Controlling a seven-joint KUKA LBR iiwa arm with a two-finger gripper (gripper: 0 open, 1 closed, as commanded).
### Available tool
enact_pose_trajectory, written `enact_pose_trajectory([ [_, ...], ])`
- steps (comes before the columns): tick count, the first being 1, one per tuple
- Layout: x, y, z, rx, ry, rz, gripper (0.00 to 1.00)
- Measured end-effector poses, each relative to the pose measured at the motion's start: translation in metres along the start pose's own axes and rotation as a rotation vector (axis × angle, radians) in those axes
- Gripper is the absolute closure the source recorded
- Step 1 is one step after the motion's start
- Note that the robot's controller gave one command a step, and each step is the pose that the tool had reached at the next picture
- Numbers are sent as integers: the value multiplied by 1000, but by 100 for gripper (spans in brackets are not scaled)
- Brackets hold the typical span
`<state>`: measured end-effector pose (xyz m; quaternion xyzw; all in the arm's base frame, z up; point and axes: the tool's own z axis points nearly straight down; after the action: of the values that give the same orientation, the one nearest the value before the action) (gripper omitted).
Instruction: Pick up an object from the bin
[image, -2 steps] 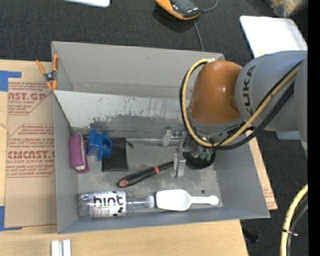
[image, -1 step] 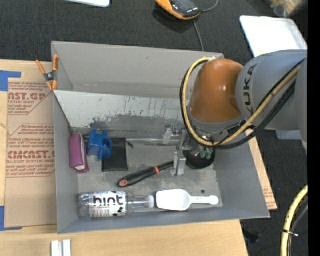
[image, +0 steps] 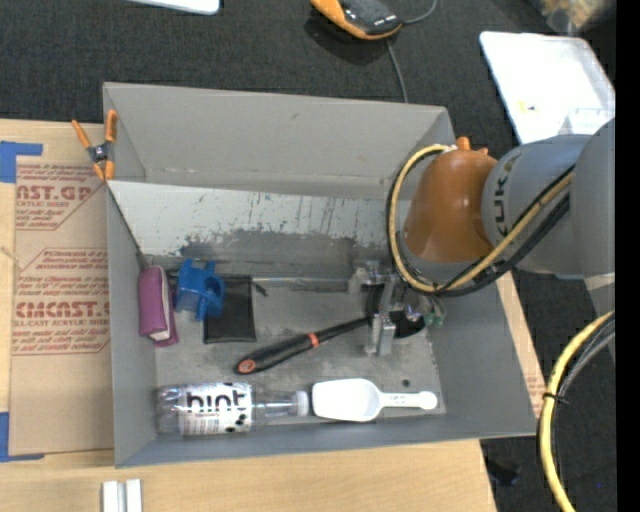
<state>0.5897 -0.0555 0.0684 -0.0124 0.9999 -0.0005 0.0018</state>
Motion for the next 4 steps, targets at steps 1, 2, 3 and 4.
enact_pose_trajectory([
  [1,9,-31,-2,-3,-11,-25,0],
  [2,3,0,1,-3,-3,-9,0],
  [3,6,-23,-1,-1,-11,-15,0],
  [4,2,-5,-1,-3,-11,-13,100],
])
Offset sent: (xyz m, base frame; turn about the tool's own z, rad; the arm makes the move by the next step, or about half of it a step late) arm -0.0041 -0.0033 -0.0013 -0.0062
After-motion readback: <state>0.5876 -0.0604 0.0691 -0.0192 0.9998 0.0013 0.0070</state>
